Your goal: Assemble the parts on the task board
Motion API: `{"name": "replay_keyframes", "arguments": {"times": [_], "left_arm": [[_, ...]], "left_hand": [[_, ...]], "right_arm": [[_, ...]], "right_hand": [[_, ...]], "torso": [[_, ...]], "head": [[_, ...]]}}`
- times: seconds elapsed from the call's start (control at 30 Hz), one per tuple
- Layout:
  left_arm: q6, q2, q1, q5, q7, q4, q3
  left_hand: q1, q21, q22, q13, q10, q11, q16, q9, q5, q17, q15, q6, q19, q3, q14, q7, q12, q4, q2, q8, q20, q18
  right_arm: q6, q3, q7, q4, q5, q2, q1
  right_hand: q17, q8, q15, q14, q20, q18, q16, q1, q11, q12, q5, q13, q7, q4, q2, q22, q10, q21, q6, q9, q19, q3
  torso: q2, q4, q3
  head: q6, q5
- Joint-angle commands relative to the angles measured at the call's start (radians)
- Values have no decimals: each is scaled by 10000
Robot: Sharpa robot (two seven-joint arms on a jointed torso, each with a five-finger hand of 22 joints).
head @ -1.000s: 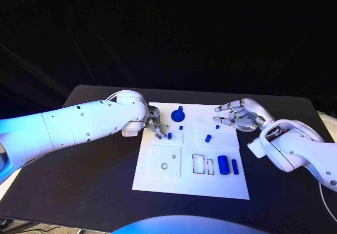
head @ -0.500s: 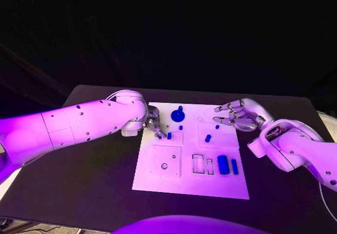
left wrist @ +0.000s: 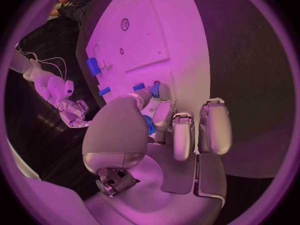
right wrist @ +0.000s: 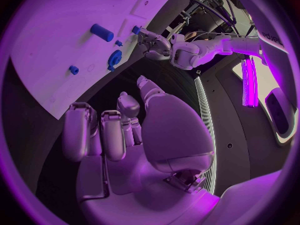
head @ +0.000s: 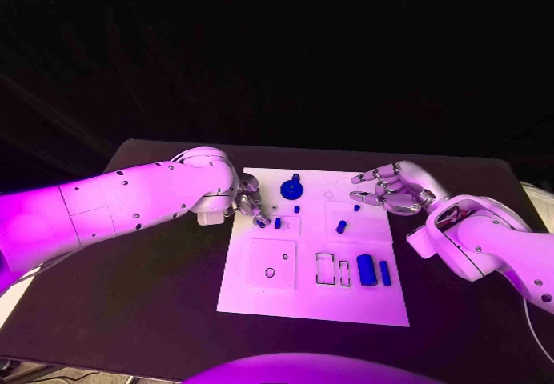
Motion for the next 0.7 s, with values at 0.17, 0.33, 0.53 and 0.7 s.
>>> {"name": "replay_keyframes", "arguments": {"times": [0.17, 0.33, 0.53, 0.7], "left_arm": [[433, 35, -18, 370, -50, -62, -43], [642, 132, 1, 157, -81, -166, -43], [906, 304, 34, -7, -77, -360, -44], [1252, 461, 62, -238, -23, -478, -45]], "left_hand": [[193, -51, 753, -30, -91, -11, 31, 18, -66, 2632, -34, -58, 35, 247, 1053, 2, -61, -342, 112, 52, -53, -66], [182, -78, 730, -61, -109, -8, 31, 24, -67, 2632, -34, -71, 20, 226, 1053, 8, -91, -337, 99, 52, -54, -59], [177, -80, 731, -71, -117, -4, 31, 30, -67, 2632, -32, -87, 18, 202, 1053, 13, -101, -336, 88, 50, -55, -60], [200, -83, 733, -80, -126, 0, 31, 46, -68, 2632, -27, -108, 13, 141, 1053, 15, -112, -366, 43, 55, -54, -62]], "right_arm": [[168, 0, -4, 0, -35, 17, -7], [180, -1, -9, 0, -35, 20, -7], [189, -1, -11, 2, -35, 24, -7], [194, -1, -13, 1, -35, 33, -7]], "right_hand": [[958, 33, -33, 674, 2, -25, -44, 18, -55, -4, 58, 7, 6, -6, 93, 0, -37, -51, 69, 9, -42, -55], [958, 33, -33, 674, 2, -25, -44, 18, -55, -4, 58, 7, 6, -6, 93, 0, -37, -51, 69, 9, -42, -55], [952, 33, -34, 673, 1, -23, -50, 13, -56, 5, 64, 9, 4, 6, 95, -14, -34, -60, 74, 8, -47, -75], [952, 33, -34, 673, 1, -23, -50, 13, -56, 5, 64, 9, 4, 6, 95, -14, -34, -60, 74, 8, -47, -75]], "torso": [[5, -6, 2], [3, -8, 6], [5, -8, 8], [4, -13, 6]], "head": [[-14, 16], [-11, 21], [-11, 19], [-10, 23]]}}
